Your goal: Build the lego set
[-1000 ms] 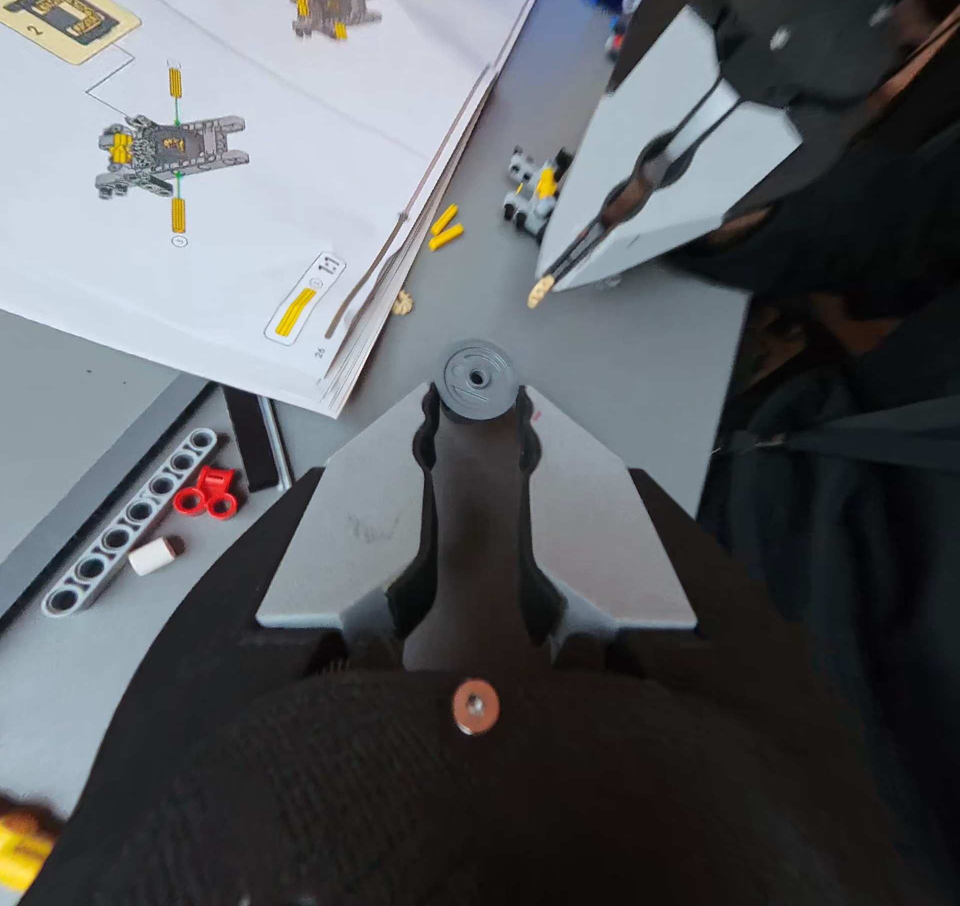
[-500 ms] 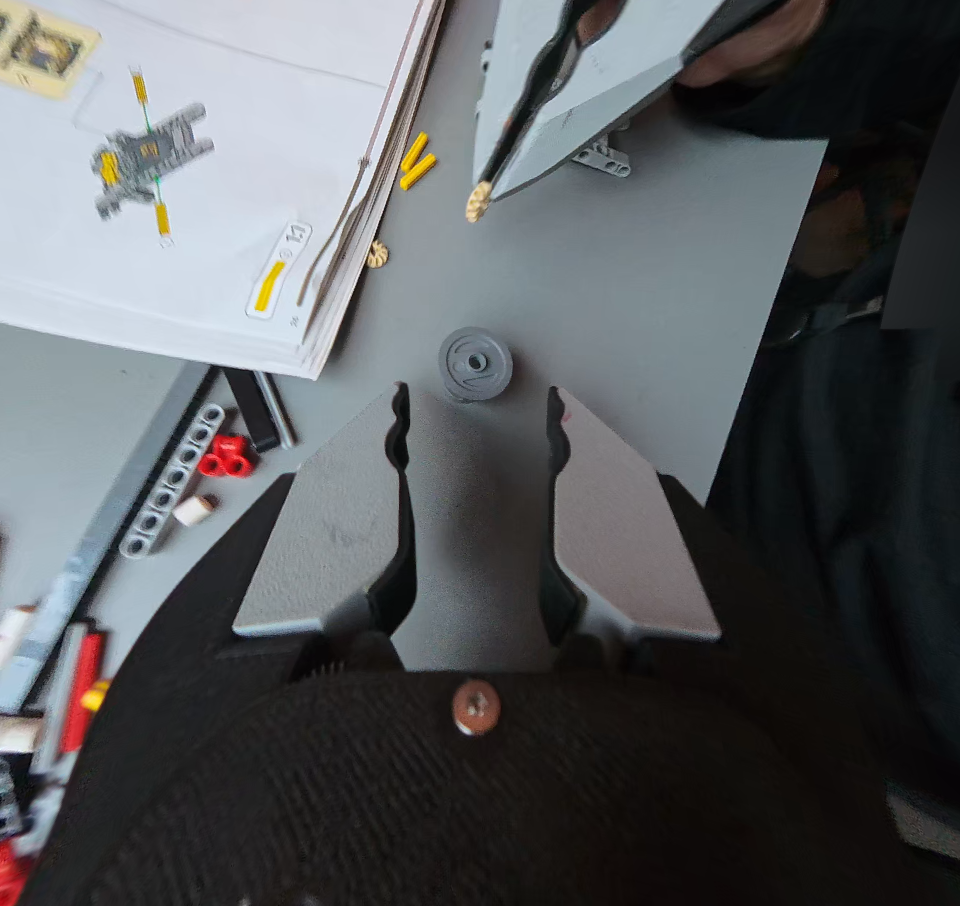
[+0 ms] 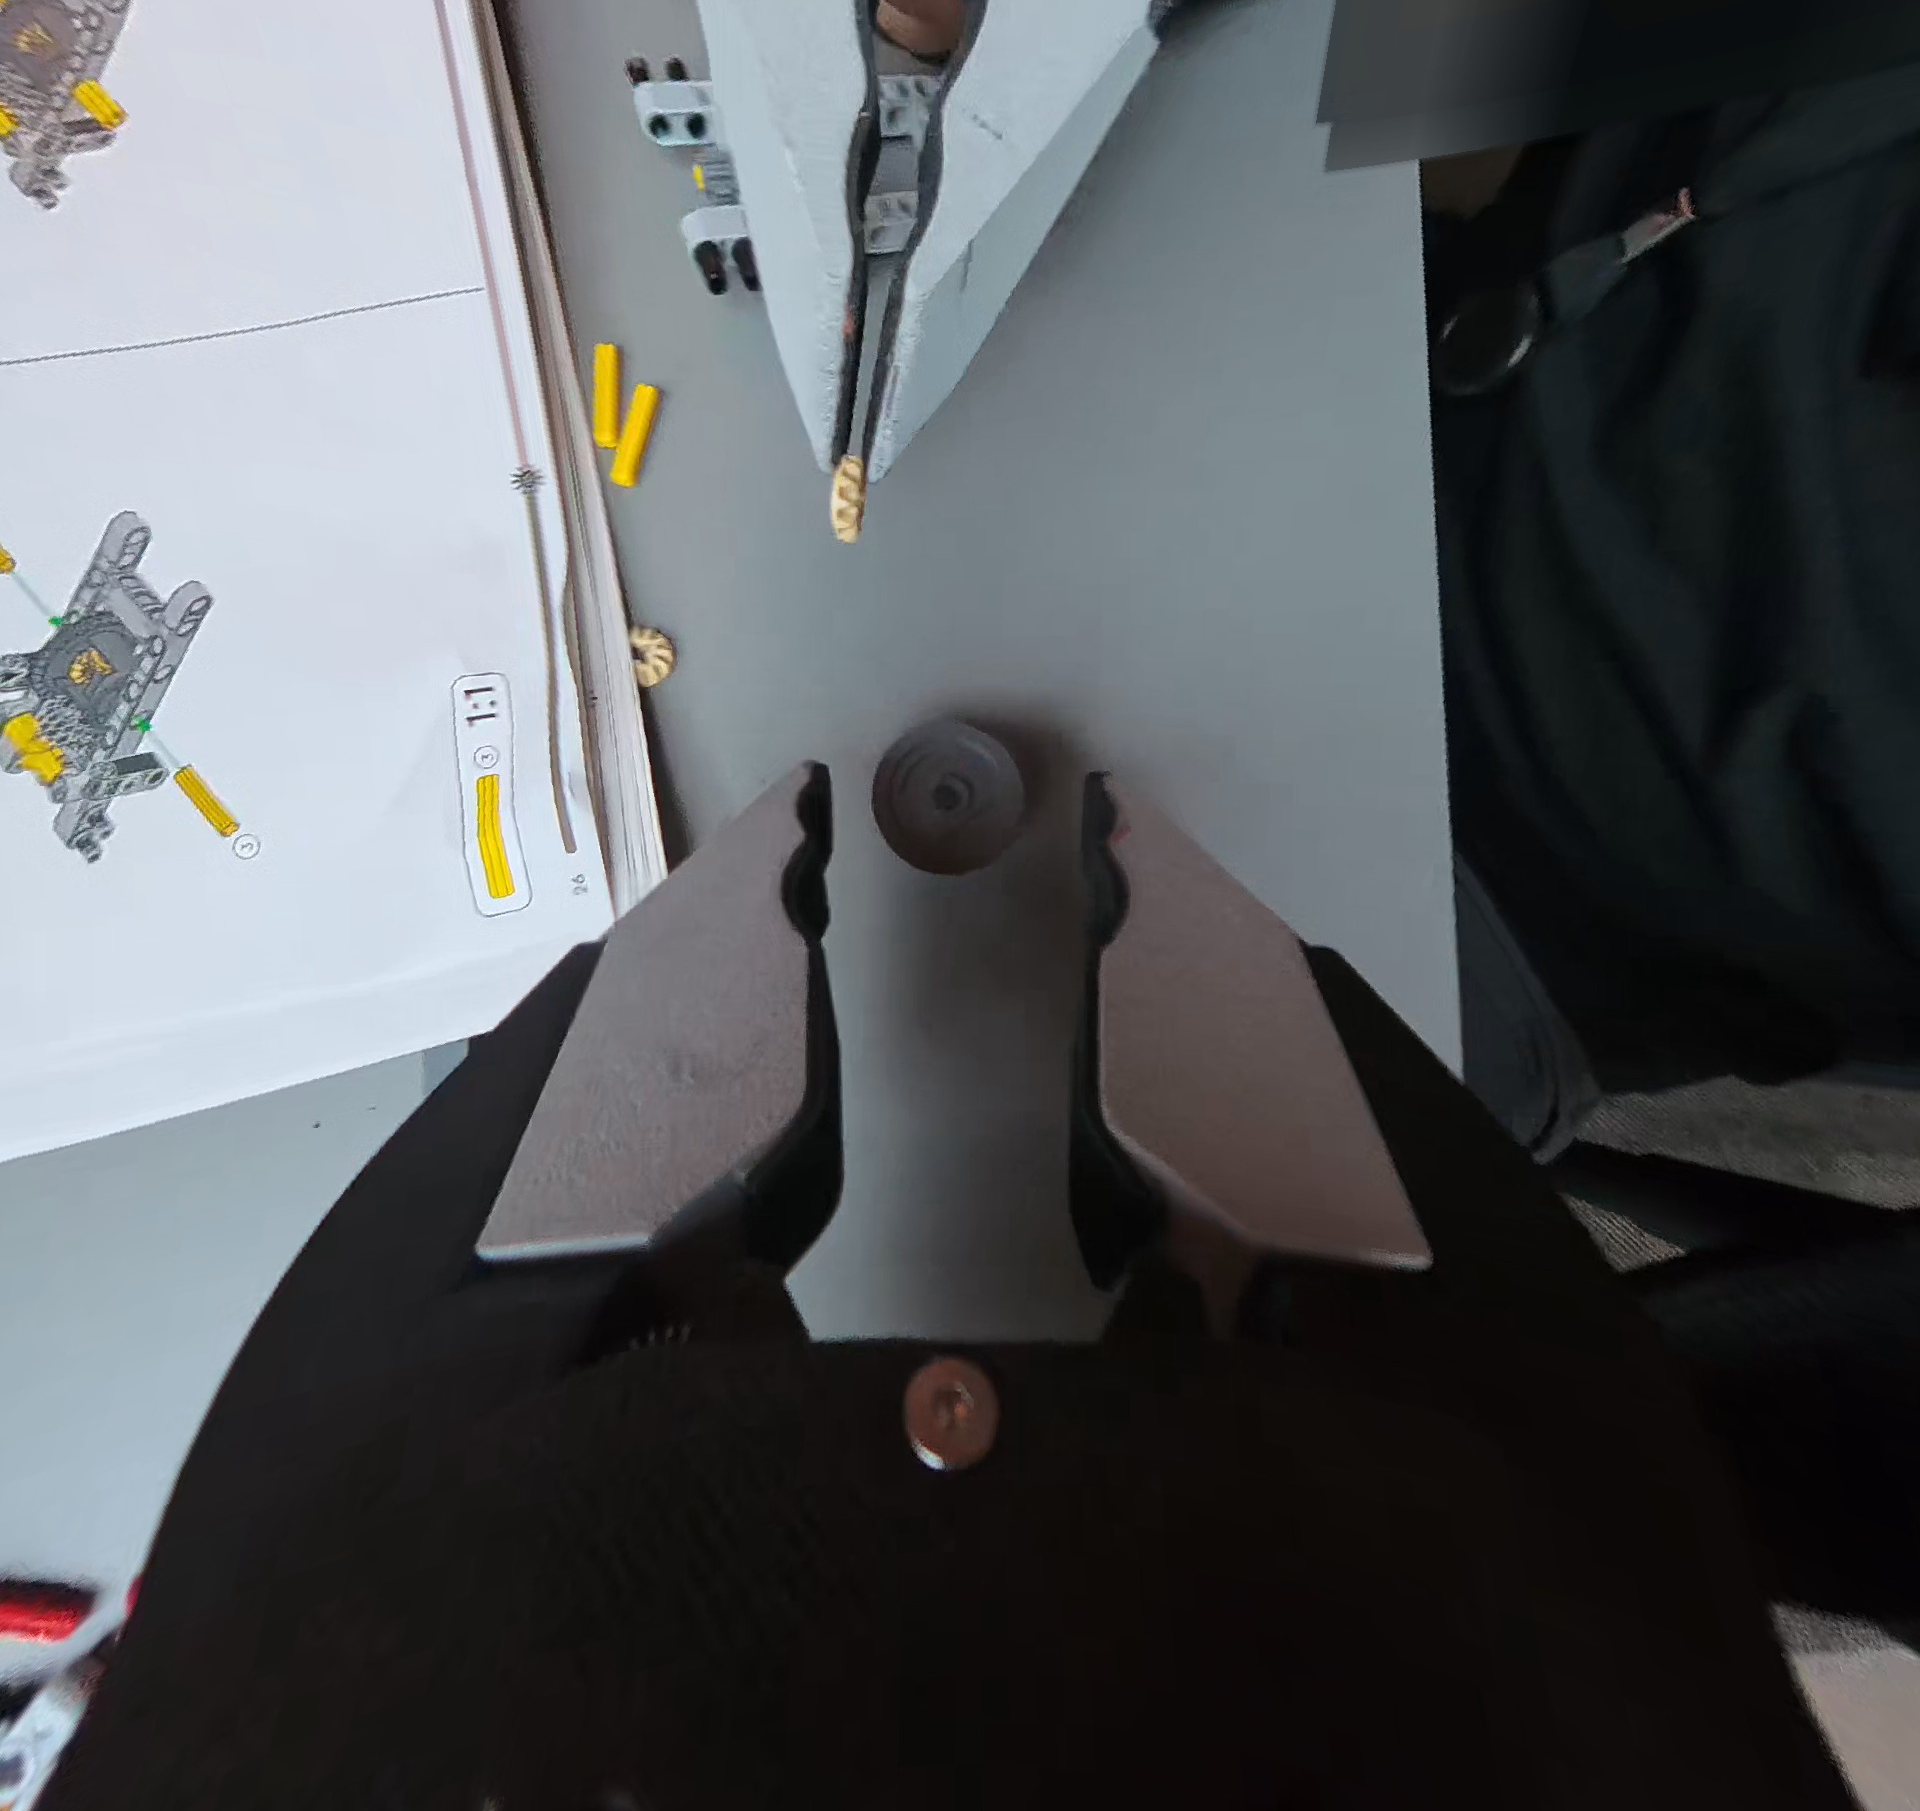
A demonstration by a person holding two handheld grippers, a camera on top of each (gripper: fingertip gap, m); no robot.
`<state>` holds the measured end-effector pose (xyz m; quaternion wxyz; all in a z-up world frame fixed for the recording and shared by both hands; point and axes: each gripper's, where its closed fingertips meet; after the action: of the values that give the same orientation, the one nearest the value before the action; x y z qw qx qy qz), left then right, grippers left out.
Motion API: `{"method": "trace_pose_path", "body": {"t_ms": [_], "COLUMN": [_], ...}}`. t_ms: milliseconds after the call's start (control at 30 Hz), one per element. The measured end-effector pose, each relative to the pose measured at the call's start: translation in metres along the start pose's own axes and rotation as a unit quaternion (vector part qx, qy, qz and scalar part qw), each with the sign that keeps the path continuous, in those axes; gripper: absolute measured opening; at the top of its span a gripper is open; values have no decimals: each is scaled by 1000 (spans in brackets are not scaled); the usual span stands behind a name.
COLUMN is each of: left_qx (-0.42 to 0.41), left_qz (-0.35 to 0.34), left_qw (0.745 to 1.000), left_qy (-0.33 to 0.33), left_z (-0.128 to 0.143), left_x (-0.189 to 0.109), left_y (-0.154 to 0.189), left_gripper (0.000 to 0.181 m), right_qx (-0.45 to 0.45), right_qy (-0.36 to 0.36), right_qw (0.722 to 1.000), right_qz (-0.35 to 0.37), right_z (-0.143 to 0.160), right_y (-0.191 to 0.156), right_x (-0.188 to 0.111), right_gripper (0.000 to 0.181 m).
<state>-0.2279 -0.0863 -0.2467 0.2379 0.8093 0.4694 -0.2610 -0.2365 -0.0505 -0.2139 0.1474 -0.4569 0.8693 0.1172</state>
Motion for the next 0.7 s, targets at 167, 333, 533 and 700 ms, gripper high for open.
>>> {"method": "trace_pose_path", "body": {"t_ms": [167, 333, 533, 700], "left_qx": [20, 16, -118, -242], "left_qz": [34, 41, 6, 19], "left_qw": [999, 999, 988, 945], "left_qy": [-4, -2, 95, 220], "left_z": [5, 9, -6, -30], "left_x": [5, 9, 4, -11], "left_y": [3, -3, -19, -22], "left_gripper": [41, 28, 27, 27], "right_qx": [0, -3, 5, 10], "right_qy": [3, 2, 0, -2], "right_qw": [1000, 1000, 1000, 1000], "right_qz": [-3, -3, 3, 8], "right_z": [-2, -2, -1, 0], "right_y": [-2, -2, 2, 4], "right_x": [-1, -1, -2, -2], "right_gripper": [0, 0, 0, 0]}}
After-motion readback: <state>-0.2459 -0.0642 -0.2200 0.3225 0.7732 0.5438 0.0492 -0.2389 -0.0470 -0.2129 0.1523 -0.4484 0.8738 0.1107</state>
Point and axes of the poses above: each gripper's, where its closed fingertips meet, x out along the fingers, z out of its underside, y = z × x across the jaws, and after that the axes turned 7 degrees about y, right-handed
